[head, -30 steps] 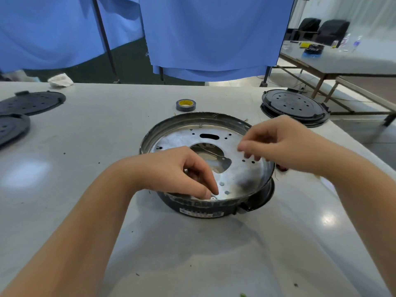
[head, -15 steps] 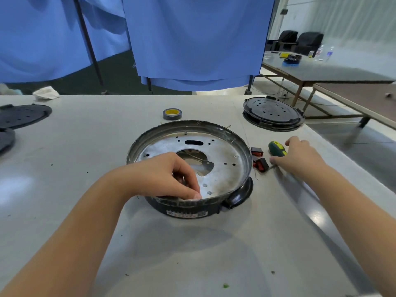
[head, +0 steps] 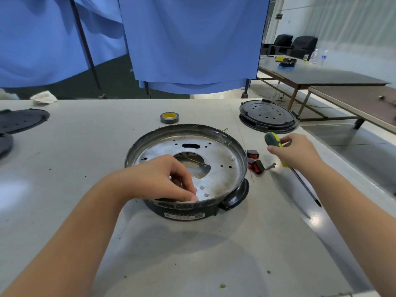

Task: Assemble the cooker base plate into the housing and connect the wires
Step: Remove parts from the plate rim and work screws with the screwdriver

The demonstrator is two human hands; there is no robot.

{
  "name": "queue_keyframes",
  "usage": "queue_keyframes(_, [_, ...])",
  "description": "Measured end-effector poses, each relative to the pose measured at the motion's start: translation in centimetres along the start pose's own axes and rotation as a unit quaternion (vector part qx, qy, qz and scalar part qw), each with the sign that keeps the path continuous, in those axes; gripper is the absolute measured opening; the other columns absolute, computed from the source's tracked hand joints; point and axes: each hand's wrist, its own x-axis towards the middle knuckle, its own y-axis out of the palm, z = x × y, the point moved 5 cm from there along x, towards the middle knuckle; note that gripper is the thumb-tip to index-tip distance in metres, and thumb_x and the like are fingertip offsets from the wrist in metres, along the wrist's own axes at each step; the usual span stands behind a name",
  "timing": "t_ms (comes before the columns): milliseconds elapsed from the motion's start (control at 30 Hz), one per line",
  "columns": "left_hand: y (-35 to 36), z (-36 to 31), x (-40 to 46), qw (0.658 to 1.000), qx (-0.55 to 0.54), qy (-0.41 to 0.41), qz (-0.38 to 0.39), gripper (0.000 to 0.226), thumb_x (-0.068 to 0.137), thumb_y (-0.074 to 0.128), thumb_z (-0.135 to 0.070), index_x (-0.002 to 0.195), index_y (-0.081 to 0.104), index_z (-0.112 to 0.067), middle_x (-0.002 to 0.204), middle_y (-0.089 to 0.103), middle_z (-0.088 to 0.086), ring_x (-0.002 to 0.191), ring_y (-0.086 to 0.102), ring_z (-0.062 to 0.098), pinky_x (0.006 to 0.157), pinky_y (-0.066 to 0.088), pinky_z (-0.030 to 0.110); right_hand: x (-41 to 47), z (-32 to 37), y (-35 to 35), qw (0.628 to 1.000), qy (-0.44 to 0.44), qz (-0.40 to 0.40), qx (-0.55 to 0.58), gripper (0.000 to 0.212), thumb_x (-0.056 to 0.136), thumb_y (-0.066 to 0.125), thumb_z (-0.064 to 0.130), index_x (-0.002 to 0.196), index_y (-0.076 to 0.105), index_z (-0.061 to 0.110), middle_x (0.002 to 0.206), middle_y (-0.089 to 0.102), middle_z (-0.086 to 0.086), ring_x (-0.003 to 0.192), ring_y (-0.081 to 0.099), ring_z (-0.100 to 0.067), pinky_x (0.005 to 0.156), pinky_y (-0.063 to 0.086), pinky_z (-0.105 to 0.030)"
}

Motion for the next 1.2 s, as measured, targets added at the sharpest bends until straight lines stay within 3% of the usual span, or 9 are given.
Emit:
queue_keyframes(167, [0.0,0.0,-0.3,1.000,-0.010,0.005,0.010,0.007,0.077,0.077,-0.038,0.075,0.077,-0.032,0.070,0.069,-0.011,0.063,0.056,-0.003,0.062,0.043,0.012,-1.5,4.9,-1.1,0.981,-0.025,0.030,0.188,0.018,0.082,0.072,0.033,0.080,0.059,0.022,0.081,0.062,0.000,0.073,0.059,-0.014,0.064,0.052,-0.029])
queue_keyframes(267, [0.1,-0.2,-0.5,0.999,-0.021,0.018,0.024,0.005,0.080,0.076,-0.033,0.075,0.077,-0.033,0.067,0.068,-0.016,0.060,0.055,-0.006,0.058,0.041,0.007,-3.1,8.5,-1.0,0.945,-0.017,0.098,0.311,0.015,0.084,0.070,0.030,0.087,0.061,0.019,0.087,0.066,-0.002,0.076,0.066,-0.014,0.057,0.054,-0.024])
queue_keyframes(400, [0.1,-0.2,-0.5,0.998,-0.020,0.027,0.046,0.007,0.082,0.073,-0.032,0.079,0.077,-0.037,0.057,0.057,-0.016,0.054,0.047,-0.001,0.055,0.038,0.008,-5.6,12.7,-0.9,0.893,-0.057,0.147,0.421,0.013,0.088,0.067,0.025,0.093,0.065,0.013,0.078,0.072,0.000,0.066,0.069,-0.010,0.056,0.055,-0.024])
queue_keyframes(633, [0.1,-0.1,-0.4,0.997,-0.028,0.039,0.057,0.010,0.079,0.070,-0.038,0.085,0.077,-0.040,0.081,0.065,0.013,0.064,0.048,0.008,0.062,0.042,0.019,-8.0,15.6,0.9,0.813,-0.085,0.153,0.556,0.015,0.092,0.061,0.022,0.096,0.063,0.008,0.083,0.068,-0.003,0.071,0.068,-0.014,0.062,0.056,-0.028])
queue_keyframes(767, [0.2,0.1,-0.4,0.997,-0.031,0.040,0.060,0.009,0.082,0.071,-0.037,0.088,0.077,-0.041,0.082,0.064,0.011,0.065,0.050,0.007,0.064,0.042,0.017,-8.2,15.8,2.0,0.796,-0.102,0.138,0.580,0.013,0.094,0.058,0.021,0.097,0.062,0.009,0.082,0.068,-0.001,0.075,0.068,-0.015,0.064,0.057,-0.030])
queue_keyframes(933, [0.3,0.1,-0.4,0.997,-0.030,0.037,0.065,0.013,0.083,0.071,-0.034,0.092,0.076,-0.041,0.088,0.067,0.013,0.072,0.055,0.028,0.067,0.043,0.017,-7.6,14.9,3.0,0.774,-0.081,0.144,0.611,0.020,0.099,0.048,0.022,0.096,0.062,0.008,0.077,0.066,-0.002,0.064,0.065,-0.014,0.060,0.055,-0.028])
queue_keyframes(1067, [0.1,0.0,-0.5,0.997,-0.042,0.044,0.052,0.015,0.084,0.068,-0.028,0.092,0.075,-0.038,0.062,0.061,-0.015,0.054,0.050,0.000,0.055,0.039,0.009,-6.9,12.9,3.3,0.766,-0.054,0.111,0.631,0.021,0.099,0.048,0.022,0.091,0.060,0.008,0.075,0.064,-0.004,0.057,0.062,-0.014,0.056,0.054,-0.027])
queue_keyframes(1200, [0.0,0.0,-0.4,0.996,-0.061,0.044,0.044,0.008,0.083,0.072,-0.025,0.086,0.076,-0.031,0.062,0.062,-0.020,0.052,0.052,-0.004,0.052,0.039,0.008,-7.1,11.8,4.2,0.753,-0.054,0.114,0.646,0.021,0.099,0.047,0.022,0.093,0.058,0.005,0.072,0.065,-0.003,0.058,0.064,-0.017,0.059,0.055,-0.029])
